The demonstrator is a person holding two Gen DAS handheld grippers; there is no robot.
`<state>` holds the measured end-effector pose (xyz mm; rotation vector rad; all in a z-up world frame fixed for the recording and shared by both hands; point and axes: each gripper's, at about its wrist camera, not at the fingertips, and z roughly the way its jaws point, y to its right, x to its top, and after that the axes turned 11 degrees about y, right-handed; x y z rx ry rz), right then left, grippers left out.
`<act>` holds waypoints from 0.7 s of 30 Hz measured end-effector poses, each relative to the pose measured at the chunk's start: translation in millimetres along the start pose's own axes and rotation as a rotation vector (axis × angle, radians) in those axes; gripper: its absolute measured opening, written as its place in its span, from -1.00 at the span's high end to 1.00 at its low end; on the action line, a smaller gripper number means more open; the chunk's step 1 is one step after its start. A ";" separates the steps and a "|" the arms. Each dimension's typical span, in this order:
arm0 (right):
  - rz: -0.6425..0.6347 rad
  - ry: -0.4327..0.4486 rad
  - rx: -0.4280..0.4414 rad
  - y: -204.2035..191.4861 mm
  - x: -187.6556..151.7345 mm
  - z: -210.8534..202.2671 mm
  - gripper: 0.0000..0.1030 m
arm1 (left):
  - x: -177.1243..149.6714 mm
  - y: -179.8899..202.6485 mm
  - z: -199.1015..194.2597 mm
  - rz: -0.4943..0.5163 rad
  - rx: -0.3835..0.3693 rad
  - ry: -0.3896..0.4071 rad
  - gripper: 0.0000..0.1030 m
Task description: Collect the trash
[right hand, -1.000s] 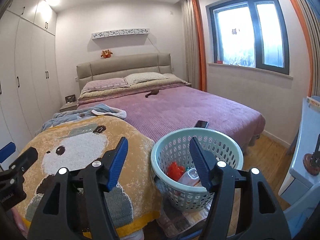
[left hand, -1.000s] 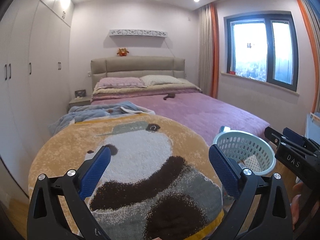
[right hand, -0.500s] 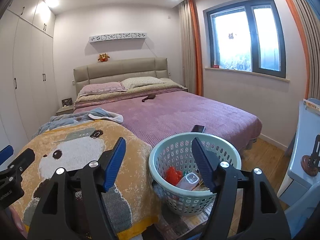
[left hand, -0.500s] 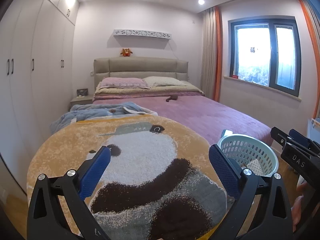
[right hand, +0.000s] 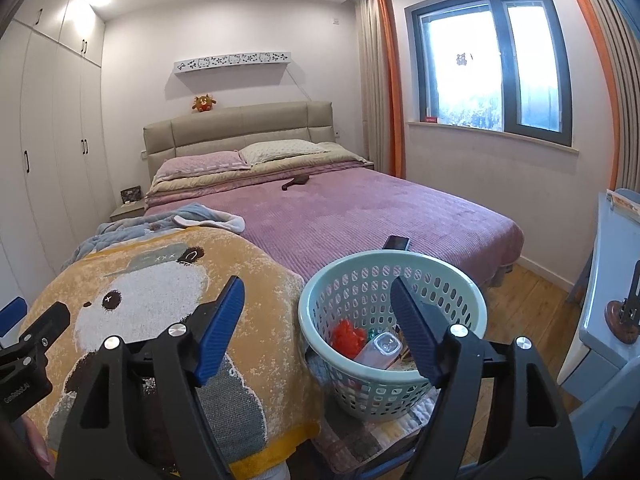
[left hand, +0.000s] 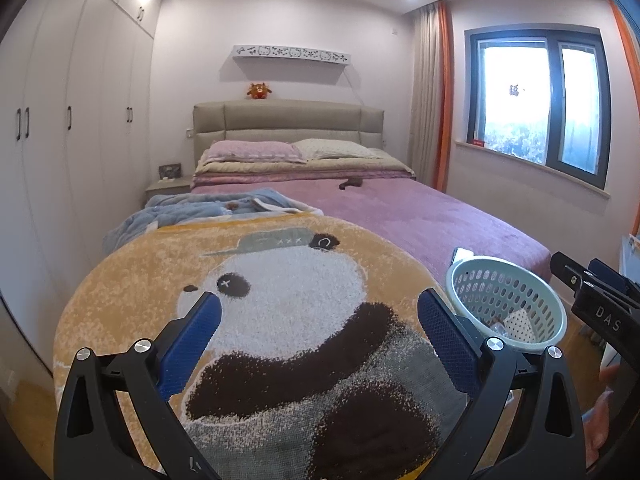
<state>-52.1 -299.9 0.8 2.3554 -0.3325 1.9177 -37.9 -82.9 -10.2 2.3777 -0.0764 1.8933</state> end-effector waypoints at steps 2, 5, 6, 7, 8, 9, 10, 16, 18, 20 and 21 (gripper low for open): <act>-0.002 -0.003 0.005 -0.7 -0.9 0.0 -0.39 | 0.4 -0.1 0.1 -0.001 0.000 -0.002 -0.85; 0.001 -0.007 0.006 -0.1 -1.8 0.1 -0.39 | 0.1 0.3 -0.4 -0.002 -0.001 -0.005 -0.85; 0.003 -0.007 0.007 0.4 -2.0 0.0 -0.39 | -0.1 0.0 -0.7 -0.003 -0.002 -0.007 -0.85; 0.006 -0.005 0.008 1.0 -2.0 -0.5 -0.39 | -0.2 0.4 -0.9 -0.004 -0.002 -0.007 -0.85; 0.010 -0.002 0.011 1.7 -2.0 -1.3 -0.39 | -0.1 0.5 -0.7 -0.002 0.000 -0.008 -0.85; 0.012 0.000 0.015 2.5 -1.8 -1.7 -0.39 | 0.2 0.9 -0.6 -0.002 -0.001 -0.011 -0.85; 0.011 0.001 0.016 2.4 -1.7 -2.1 -0.39 | 0.0 0.7 -0.3 -0.002 -0.003 -0.015 -0.85; 0.006 0.002 0.022 -0.5 -1.1 -3.0 -0.39 | 0.2 -1.5 -1.3 -0.008 0.005 -0.012 -0.85; 0.006 -0.002 0.028 -1.3 -1.2 -2.5 -0.39 | 0.9 -1.3 -1.6 -0.008 0.005 -0.011 -0.85; 0.007 -0.003 0.030 -2.1 -1.0 -2.8 -0.39 | 1.2 -2.2 -2.1 -0.011 0.006 -0.012 -0.85; 0.005 -0.002 0.031 -2.5 -0.7 -3.3 -0.39 | 1.8 -2.5 -2.4 -0.012 0.006 -0.012 -0.85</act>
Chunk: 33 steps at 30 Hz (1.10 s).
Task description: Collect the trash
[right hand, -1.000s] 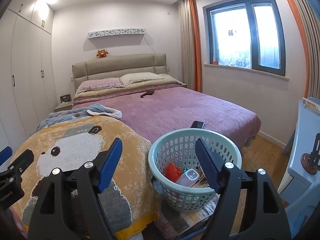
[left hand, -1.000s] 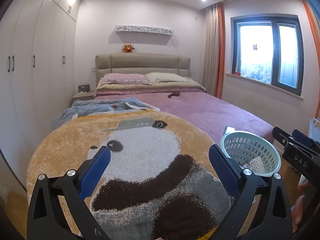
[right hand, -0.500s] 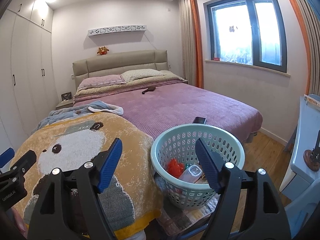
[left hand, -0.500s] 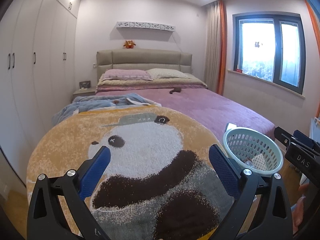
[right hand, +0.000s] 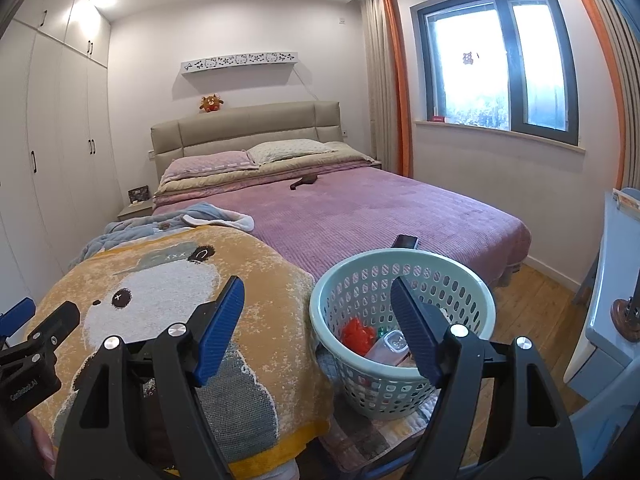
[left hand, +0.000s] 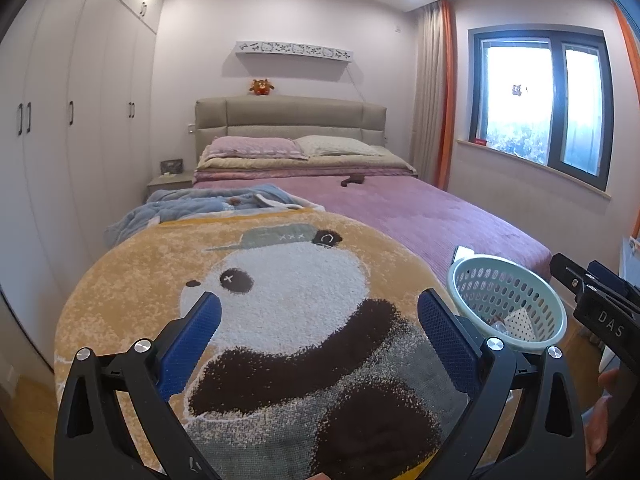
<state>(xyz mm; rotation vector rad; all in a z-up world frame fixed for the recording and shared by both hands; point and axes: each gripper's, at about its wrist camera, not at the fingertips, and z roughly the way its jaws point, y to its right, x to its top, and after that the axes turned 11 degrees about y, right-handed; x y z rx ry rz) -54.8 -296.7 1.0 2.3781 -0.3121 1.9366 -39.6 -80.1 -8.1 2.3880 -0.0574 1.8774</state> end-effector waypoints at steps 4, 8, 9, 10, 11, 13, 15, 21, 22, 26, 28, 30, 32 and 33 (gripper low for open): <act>-0.005 0.005 0.004 -0.8 1.5 -2.2 -0.39 | 0.9 -1.2 -1.6 -0.004 0.002 0.003 -0.85; -0.002 0.003 0.005 -0.4 1.6 -3.3 -0.40 | 1.0 -1.3 -2.5 -0.005 0.005 0.003 -0.85; -0.002 0.003 0.005 -0.5 1.5 -3.4 -0.40 | 1.0 -1.2 -2.6 -0.005 0.007 0.004 -0.85; -0.001 0.001 0.008 -0.5 1.4 -3.3 -0.40 | 0.8 -1.3 -3.1 -0.005 0.008 0.005 -0.85; -0.001 -0.002 0.012 -0.5 1.3 -3.2 -0.40 | 0.9 -1.4 -3.4 -0.006 0.007 0.004 -0.85; -0.004 -0.002 0.010 -0.8 1.1 -3.9 -0.40 | 0.8 -1.6 -4.1 -0.011 0.007 0.004 -0.85; -0.006 -0.003 0.011 -1.9 1.1 -4.8 -0.40 | 1.1 -1.7 -4.6 -0.012 0.005 0.004 -0.85; -0.010 -0.009 0.015 -4.8 0.8 -5.5 -0.40 | 3.0 -5.4 -5.4 -0.023 0.014 0.008 -0.85; -0.009 -0.010 0.015 -5.4 0.8 -5.5 -0.40 | 3.1 -6.6 -5.7 -0.026 0.016 0.009 -0.85; -0.010 -0.016 0.017 -6.2 0.1 -4.3 -0.40 | 3.4 -8.9 -7.0 -0.027 0.022 0.011 -0.85; -0.011 -0.018 0.019 -6.6 0.1 -3.6 -0.40 | 3.3 -9.5 -7.6 -0.028 0.023 0.012 -0.85; -0.012 -0.022 0.019 -7.4 -0.3 -3.1 -0.40 | 3.7 -9.6 -7.5 -0.027 0.024 0.012 -0.85; -0.012 -0.025 0.019 -7.1 -0.9 -2.8 -0.40 | 3.5 -9.9 -7.1 -0.027 0.025 0.011 -0.85; -0.011 -0.026 0.020 -7.1 -1.2 -2.7 -0.40 | 3.4 -10.0 -7.2 -0.027 0.025 0.012 -0.85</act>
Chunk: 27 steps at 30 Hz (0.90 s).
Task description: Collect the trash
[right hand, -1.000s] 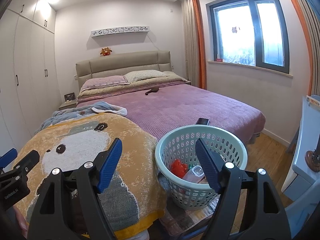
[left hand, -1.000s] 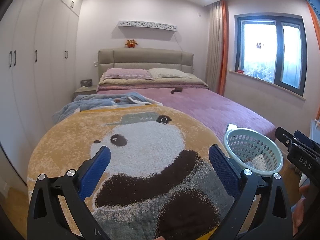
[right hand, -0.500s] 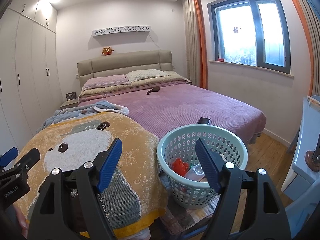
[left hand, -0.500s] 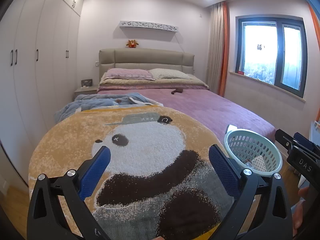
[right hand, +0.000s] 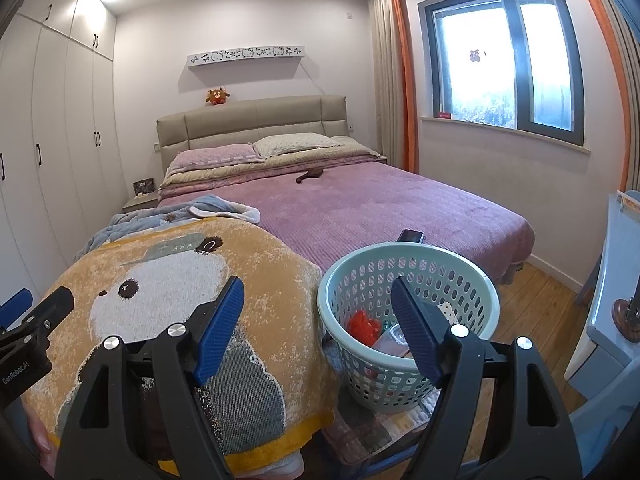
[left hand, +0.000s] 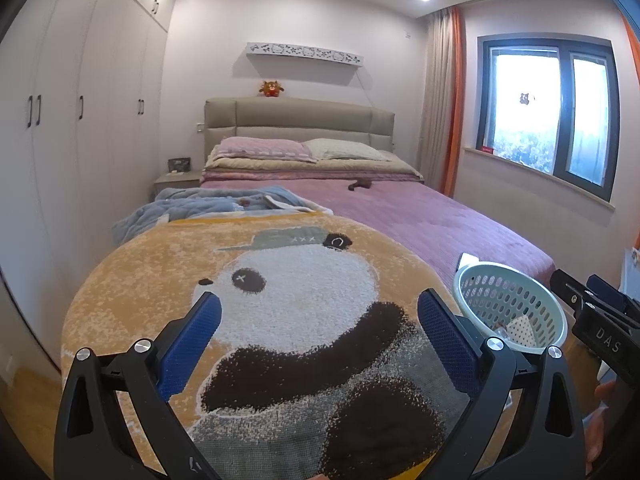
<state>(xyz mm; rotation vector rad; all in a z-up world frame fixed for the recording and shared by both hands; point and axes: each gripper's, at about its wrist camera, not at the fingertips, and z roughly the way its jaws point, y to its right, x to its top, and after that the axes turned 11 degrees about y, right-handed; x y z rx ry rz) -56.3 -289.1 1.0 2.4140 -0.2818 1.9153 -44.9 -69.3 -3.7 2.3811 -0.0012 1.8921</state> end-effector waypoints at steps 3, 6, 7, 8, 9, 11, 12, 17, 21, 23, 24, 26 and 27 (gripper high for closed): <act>0.003 -0.003 0.002 -0.3 -0.7 1.1 -0.40 | 0.0 0.0 0.5 0.002 0.006 0.000 -0.85; 0.002 -0.010 0.003 -1.6 -2.2 4.5 -0.40 | -2.1 -2.1 3.2 -0.002 0.018 -0.006 -0.85; 0.000 -0.013 0.003 -2.5 -3.1 6.3 -0.40 | -2.9 -3.2 4.7 -0.002 0.025 -0.008 -0.85; -0.003 -0.017 0.002 -3.5 -4.5 8.9 -0.40 | -4.1 -4.2 6.6 -0.001 0.031 -0.012 -0.85; -0.003 -0.021 0.004 -4.3 -5.5 10.7 -0.40 | -4.8 -4.9 8.5 0.000 0.035 -0.016 -0.85; -0.003 -0.029 0.010 -6.3 -6.8 15.3 -0.40 | -6.4 -6.4 14.3 0.002 0.043 -0.024 -0.85; -0.005 -0.032 0.012 -7.0 -7.4 17.3 -0.40 | -7.0 -6.8 16.4 0.004 0.045 -0.027 -0.85; -0.007 -0.044 0.022 -12.0 -9.1 29.9 -0.40 | -8.4 -8.2 27.8 0.018 0.055 -0.037 -0.85; -0.005 -0.063 0.036 -16.6 -13.0 42.7 -0.45 | -10.7 -10.8 34.3 0.024 0.071 -0.042 -0.85; -0.006 -0.071 0.042 -19.6 -15.7 48.4 -0.46 | -12.0 -13.6 38.2 0.029 0.083 -0.047 -0.85; -0.006 -0.074 0.044 -21.0 -17.1 51.2 -0.46 | -13.0 -14.8 40.4 0.030 0.088 -0.050 -0.85; -0.005 -0.082 0.048 -22.5 -19.4 56.5 -0.47 | -14.9 -15.8 44.0 0.028 0.093 -0.056 -0.85; -0.006 -0.085 0.050 -23.4 -20.5 58.9 -0.47 | -15.4 -16.0 45.7 0.029 0.095 -0.059 -0.85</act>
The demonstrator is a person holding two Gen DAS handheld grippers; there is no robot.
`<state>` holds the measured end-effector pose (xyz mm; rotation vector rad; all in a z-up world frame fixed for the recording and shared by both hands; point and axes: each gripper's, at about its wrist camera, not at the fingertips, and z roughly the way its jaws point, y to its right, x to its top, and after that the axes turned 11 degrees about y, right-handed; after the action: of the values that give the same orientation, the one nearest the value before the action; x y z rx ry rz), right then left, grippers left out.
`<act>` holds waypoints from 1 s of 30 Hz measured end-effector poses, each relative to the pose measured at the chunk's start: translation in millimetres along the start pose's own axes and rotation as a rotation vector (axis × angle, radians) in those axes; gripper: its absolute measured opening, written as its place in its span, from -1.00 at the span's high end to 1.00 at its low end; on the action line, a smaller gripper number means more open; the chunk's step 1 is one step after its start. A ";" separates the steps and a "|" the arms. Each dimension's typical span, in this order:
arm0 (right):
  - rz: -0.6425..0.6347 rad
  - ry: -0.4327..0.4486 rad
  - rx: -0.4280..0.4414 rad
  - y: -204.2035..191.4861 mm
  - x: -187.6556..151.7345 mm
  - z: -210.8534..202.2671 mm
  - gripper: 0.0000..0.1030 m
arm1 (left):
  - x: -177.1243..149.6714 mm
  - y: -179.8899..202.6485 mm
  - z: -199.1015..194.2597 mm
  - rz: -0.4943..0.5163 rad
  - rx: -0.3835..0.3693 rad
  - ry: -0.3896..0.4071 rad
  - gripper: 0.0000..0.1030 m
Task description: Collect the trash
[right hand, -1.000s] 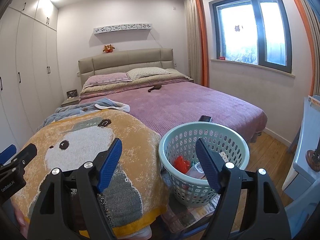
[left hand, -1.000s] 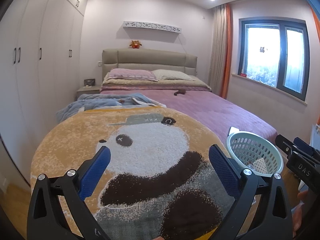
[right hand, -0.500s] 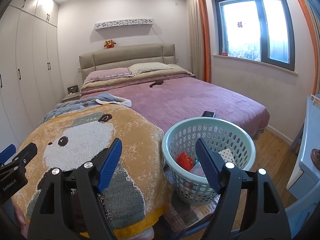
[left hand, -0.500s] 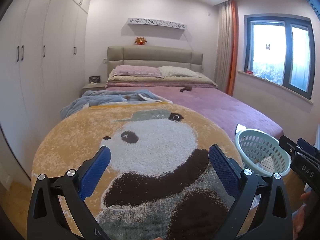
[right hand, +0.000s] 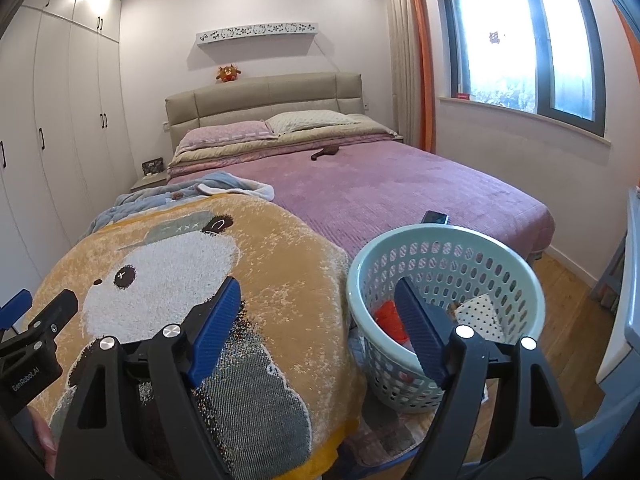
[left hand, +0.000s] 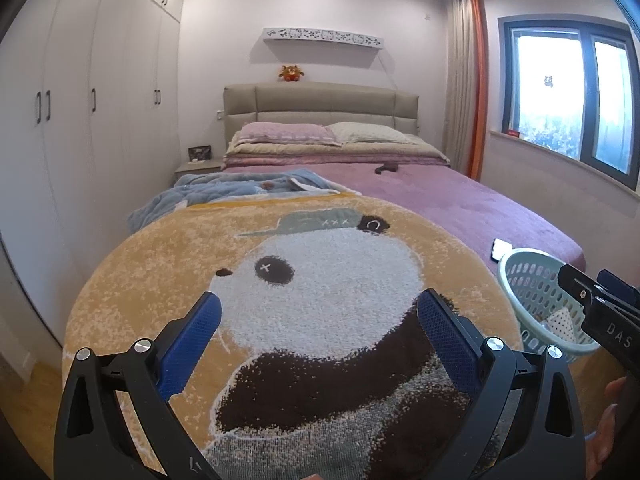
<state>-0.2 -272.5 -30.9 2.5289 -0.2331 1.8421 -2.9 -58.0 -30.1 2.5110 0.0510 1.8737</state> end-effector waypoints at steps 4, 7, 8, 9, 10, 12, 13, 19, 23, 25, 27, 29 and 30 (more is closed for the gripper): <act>-0.006 -0.010 0.007 -3.7 -2.2 8.3 -0.47 | -1.4 1.2 6.5 0.014 0.007 -0.008 -0.85; -0.010 -0.010 0.009 -6.1 -1.3 11.9 -0.47 | -1.4 1.6 8.7 0.015 0.008 -0.010 -0.85; -0.010 -0.011 0.011 -6.7 -1.1 12.7 -0.47 | -1.5 1.9 8.5 0.015 0.007 -0.009 -0.85; -0.011 -0.010 0.012 -7.3 -1.1 12.8 -0.47 | -1.8 2.1 8.8 0.016 0.007 -0.010 -0.85; -0.013 -0.008 0.011 -8.0 -0.7 13.2 -0.47 | -2.1 2.1 8.8 0.018 0.007 -0.011 -0.85; -0.014 -0.006 0.010 -9.2 -0.1 13.9 -0.47 | -3.4 2.3 8.1 0.019 0.006 -0.013 -0.85; -0.014 -0.006 0.011 -9.7 -0.1 14.7 -0.47 | -3.8 3.3 8.8 0.021 0.007 -0.015 -0.85; -0.017 -0.012 0.012 -10.0 0.8 17.1 -0.47 | -5.6 2.2 11.3 0.022 0.015 -0.023 -0.85; -0.018 -0.011 0.013 -11.7 1.2 17.4 -0.47 | -5.8 0.2 10.8 0.022 0.021 -0.025 -0.85; -0.022 -0.010 0.014 -13.4 1.7 18.0 -0.47 | -5.3 -1.5 9.8 0.022 0.024 -0.023 -0.85; -0.027 -0.006 0.016 -15.2 2.6 18.8 -0.47 | -3.8 -2.0 9.7 0.025 0.030 -0.020 -0.85; -0.035 0.001 0.018 -18.7 4.9 19.4 -0.47 | -1.6 -3.7 9.7 0.031 0.046 -0.012 -0.85; -0.040 0.006 0.020 -20.9 6.3 19.7 -0.47 | 0.0 -5.6 9.9 0.034 0.055 -0.007 -0.85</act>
<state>22.9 -254.4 -29.3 2.5218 -0.1637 1.8466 6.5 -52.2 -33.0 2.5703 0.0606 1.9020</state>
